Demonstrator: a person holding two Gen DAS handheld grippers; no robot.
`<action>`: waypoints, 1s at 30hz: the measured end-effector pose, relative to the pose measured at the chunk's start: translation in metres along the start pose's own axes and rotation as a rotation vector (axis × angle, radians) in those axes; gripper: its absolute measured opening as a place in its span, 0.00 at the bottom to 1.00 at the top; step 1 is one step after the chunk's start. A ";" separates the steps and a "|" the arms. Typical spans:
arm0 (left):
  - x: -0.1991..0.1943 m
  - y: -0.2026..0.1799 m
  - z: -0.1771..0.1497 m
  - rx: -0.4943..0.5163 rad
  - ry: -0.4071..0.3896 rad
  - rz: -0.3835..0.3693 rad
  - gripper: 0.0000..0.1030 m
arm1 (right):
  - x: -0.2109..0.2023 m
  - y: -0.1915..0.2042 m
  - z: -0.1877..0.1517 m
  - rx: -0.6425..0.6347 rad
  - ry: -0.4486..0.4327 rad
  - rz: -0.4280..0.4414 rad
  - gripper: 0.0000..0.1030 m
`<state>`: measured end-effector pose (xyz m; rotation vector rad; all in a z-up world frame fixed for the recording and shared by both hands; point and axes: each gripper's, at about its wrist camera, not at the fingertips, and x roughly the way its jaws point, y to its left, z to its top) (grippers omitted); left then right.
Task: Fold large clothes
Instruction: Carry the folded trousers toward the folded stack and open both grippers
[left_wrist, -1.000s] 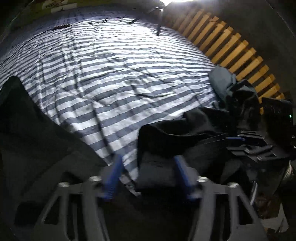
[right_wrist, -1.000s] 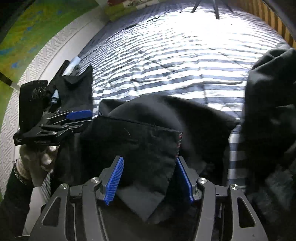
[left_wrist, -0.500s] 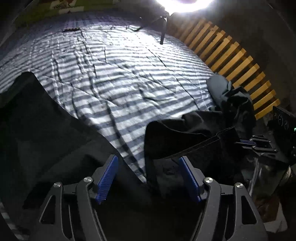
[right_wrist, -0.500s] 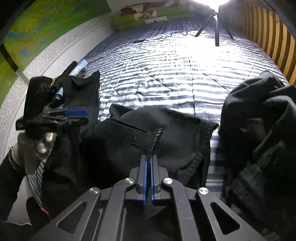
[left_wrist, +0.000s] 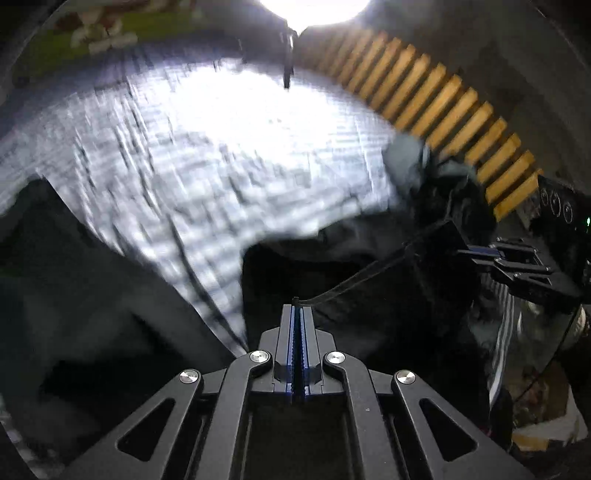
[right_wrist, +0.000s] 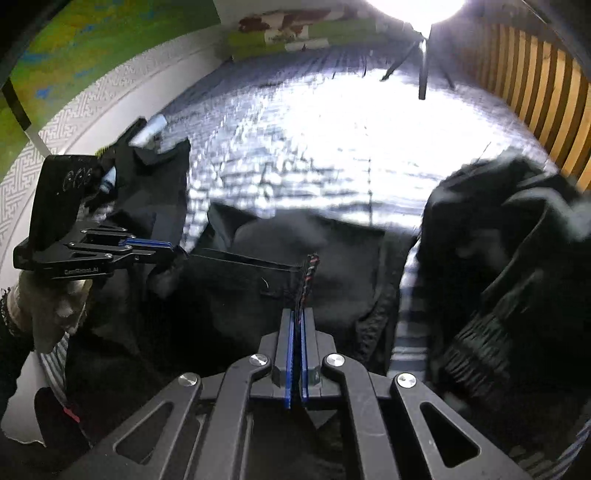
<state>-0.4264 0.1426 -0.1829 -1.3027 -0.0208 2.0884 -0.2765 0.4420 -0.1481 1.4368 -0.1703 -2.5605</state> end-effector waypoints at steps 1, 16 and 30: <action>-0.011 0.002 0.009 -0.002 -0.036 0.014 0.02 | -0.006 0.001 0.004 -0.005 -0.022 -0.007 0.03; -0.010 0.062 0.231 -0.010 -0.246 0.475 0.07 | 0.049 -0.031 0.260 -0.070 -0.285 -0.305 0.03; -0.094 0.079 0.126 -0.021 -0.210 0.467 0.18 | 0.046 -0.072 0.198 0.043 -0.166 -0.331 0.22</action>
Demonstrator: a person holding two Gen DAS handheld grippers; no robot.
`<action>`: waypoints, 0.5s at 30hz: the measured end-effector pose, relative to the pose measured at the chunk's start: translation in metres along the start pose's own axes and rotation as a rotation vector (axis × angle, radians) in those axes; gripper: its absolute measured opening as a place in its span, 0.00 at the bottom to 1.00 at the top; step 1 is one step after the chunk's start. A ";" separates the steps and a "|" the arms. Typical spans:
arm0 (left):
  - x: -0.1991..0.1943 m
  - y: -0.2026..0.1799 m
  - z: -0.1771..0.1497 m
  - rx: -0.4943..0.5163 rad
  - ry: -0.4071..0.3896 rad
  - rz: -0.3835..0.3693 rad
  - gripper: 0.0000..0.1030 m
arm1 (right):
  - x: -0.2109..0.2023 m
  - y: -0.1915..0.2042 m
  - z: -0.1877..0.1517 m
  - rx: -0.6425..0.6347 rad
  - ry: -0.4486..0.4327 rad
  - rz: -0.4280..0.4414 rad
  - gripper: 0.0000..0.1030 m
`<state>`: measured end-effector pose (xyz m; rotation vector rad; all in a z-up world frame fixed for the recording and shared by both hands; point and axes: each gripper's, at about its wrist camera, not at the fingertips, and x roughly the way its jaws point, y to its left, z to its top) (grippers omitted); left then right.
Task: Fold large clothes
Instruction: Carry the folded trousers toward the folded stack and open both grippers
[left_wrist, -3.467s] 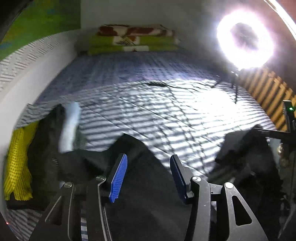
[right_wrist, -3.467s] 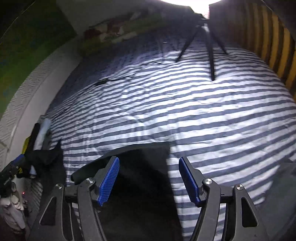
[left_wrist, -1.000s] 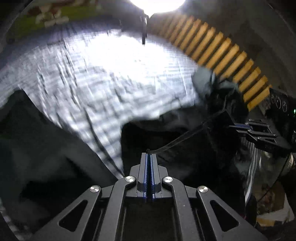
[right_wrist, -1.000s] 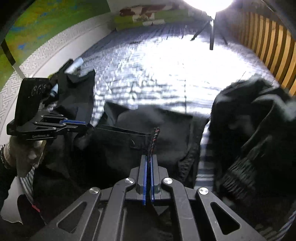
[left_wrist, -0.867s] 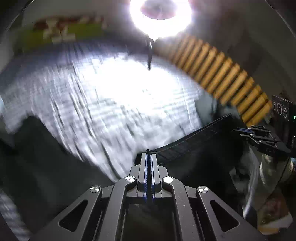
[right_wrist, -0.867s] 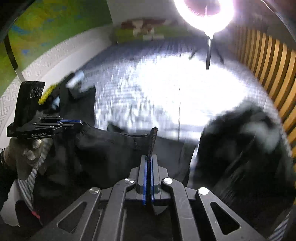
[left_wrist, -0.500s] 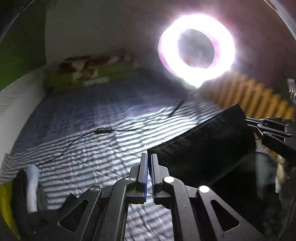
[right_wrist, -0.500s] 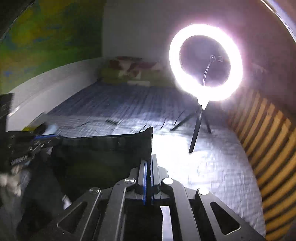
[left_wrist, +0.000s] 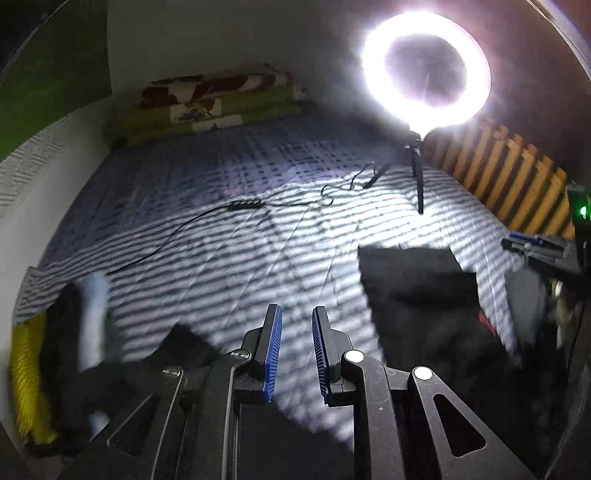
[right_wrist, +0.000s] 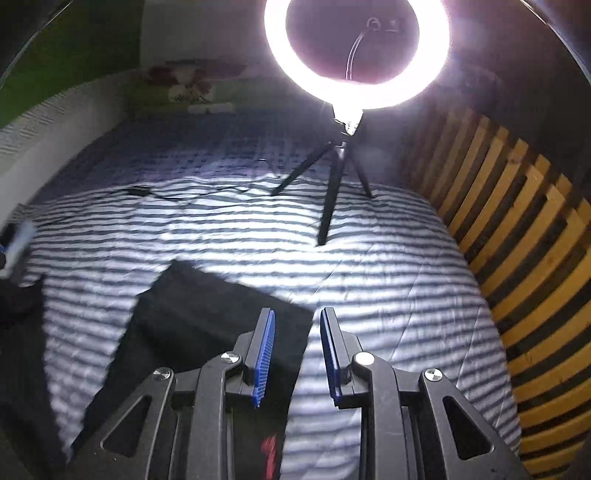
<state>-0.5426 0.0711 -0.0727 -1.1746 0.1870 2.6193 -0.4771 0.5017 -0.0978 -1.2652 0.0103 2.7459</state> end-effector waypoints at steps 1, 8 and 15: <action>-0.019 0.012 -0.016 -0.009 -0.004 0.013 0.18 | -0.012 0.002 -0.009 0.003 0.000 0.029 0.22; -0.099 0.094 -0.121 -0.135 0.078 0.063 0.35 | -0.079 0.024 -0.080 0.032 0.066 0.229 0.25; -0.067 0.147 -0.154 -0.250 0.144 0.066 0.40 | -0.061 0.113 -0.059 -0.006 0.072 0.371 0.29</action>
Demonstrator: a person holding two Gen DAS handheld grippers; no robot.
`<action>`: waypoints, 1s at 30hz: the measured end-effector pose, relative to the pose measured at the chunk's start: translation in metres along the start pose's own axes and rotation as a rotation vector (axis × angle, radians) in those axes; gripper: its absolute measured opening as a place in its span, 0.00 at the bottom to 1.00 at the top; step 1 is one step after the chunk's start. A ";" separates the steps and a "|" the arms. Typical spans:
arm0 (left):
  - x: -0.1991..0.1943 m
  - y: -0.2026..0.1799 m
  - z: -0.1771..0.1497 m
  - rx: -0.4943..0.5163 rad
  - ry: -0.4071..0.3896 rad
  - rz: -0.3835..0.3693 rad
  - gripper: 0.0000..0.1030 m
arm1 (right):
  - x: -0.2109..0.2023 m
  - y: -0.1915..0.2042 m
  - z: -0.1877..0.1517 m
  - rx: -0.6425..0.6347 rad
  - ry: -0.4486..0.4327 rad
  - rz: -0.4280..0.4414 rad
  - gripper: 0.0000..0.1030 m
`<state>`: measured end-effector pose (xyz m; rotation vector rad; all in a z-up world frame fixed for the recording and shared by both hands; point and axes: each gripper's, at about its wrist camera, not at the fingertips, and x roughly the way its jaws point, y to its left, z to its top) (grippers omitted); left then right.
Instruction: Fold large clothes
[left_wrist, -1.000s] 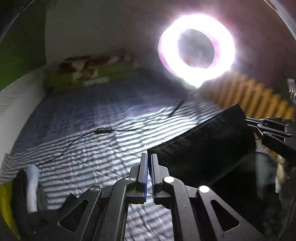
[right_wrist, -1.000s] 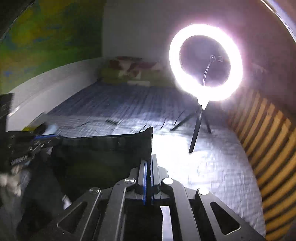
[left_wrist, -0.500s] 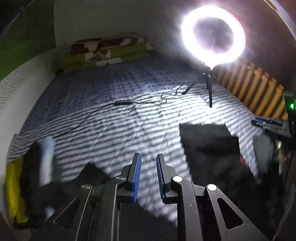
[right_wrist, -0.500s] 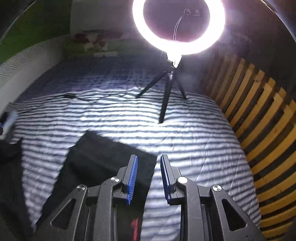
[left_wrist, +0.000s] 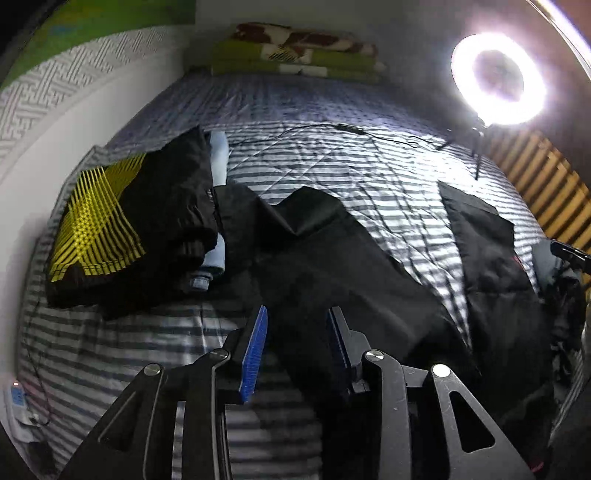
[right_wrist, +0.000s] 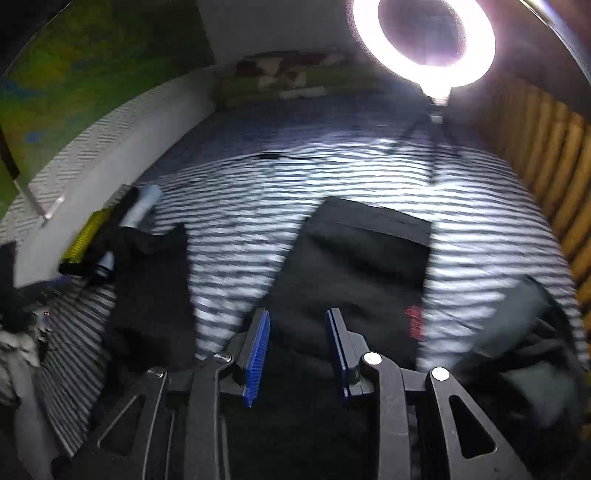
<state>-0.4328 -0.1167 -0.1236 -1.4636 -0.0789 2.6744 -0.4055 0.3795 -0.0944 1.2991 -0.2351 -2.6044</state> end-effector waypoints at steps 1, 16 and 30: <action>0.012 0.004 0.003 -0.008 0.005 0.002 0.42 | 0.012 0.013 0.004 -0.007 0.006 0.021 0.30; 0.100 0.020 0.004 0.007 0.033 -0.043 0.44 | 0.272 0.130 0.089 0.055 0.174 0.212 0.41; 0.096 0.010 0.001 0.066 -0.025 -0.011 0.44 | 0.284 0.154 0.102 -0.029 0.112 0.201 0.02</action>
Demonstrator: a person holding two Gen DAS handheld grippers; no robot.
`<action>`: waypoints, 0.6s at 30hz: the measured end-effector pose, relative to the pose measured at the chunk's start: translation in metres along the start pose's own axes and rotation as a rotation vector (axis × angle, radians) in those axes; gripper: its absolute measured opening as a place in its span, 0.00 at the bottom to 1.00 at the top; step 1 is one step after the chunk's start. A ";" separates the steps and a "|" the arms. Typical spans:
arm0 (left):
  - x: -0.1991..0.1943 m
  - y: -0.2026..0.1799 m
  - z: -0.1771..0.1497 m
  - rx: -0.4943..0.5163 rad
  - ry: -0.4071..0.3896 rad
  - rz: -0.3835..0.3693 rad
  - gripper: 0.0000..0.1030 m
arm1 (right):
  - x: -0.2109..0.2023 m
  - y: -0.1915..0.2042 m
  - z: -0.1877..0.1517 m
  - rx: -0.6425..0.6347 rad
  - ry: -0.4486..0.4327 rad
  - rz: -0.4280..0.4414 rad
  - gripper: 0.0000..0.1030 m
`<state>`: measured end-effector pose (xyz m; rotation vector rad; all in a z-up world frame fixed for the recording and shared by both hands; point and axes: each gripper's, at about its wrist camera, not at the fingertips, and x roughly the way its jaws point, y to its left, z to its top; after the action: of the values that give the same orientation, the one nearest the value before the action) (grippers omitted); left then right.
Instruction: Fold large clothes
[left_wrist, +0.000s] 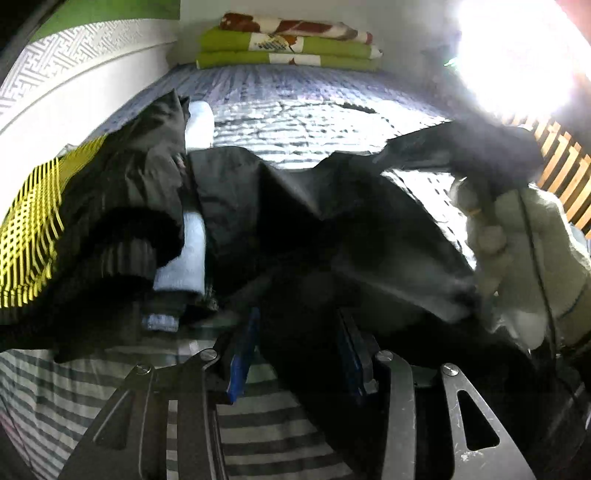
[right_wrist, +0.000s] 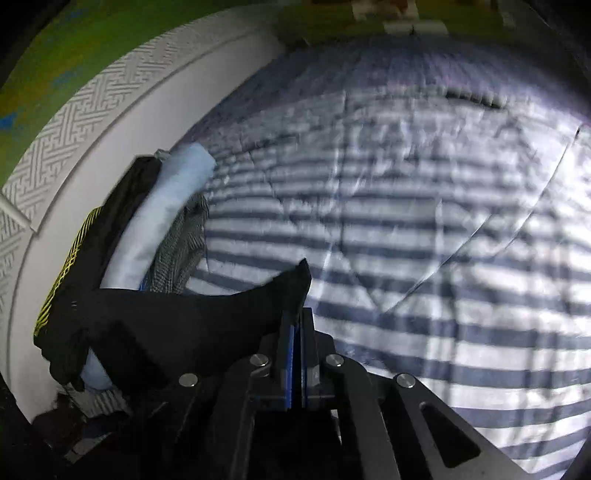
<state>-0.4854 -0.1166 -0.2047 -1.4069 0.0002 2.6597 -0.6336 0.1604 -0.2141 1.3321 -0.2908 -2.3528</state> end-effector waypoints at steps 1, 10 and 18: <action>-0.001 -0.002 0.001 0.004 -0.008 0.012 0.44 | -0.011 -0.002 0.004 0.003 -0.039 -0.023 0.02; -0.041 -0.016 -0.013 0.028 -0.013 0.041 0.44 | -0.075 -0.059 0.018 0.094 -0.053 -0.189 0.10; -0.160 -0.023 -0.074 0.027 -0.040 0.056 0.44 | -0.239 -0.062 -0.054 0.035 -0.125 -0.148 0.13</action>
<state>-0.3330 -0.1170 -0.1130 -1.3649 0.0718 2.7220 -0.4951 0.3255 -0.0823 1.2636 -0.2810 -2.5708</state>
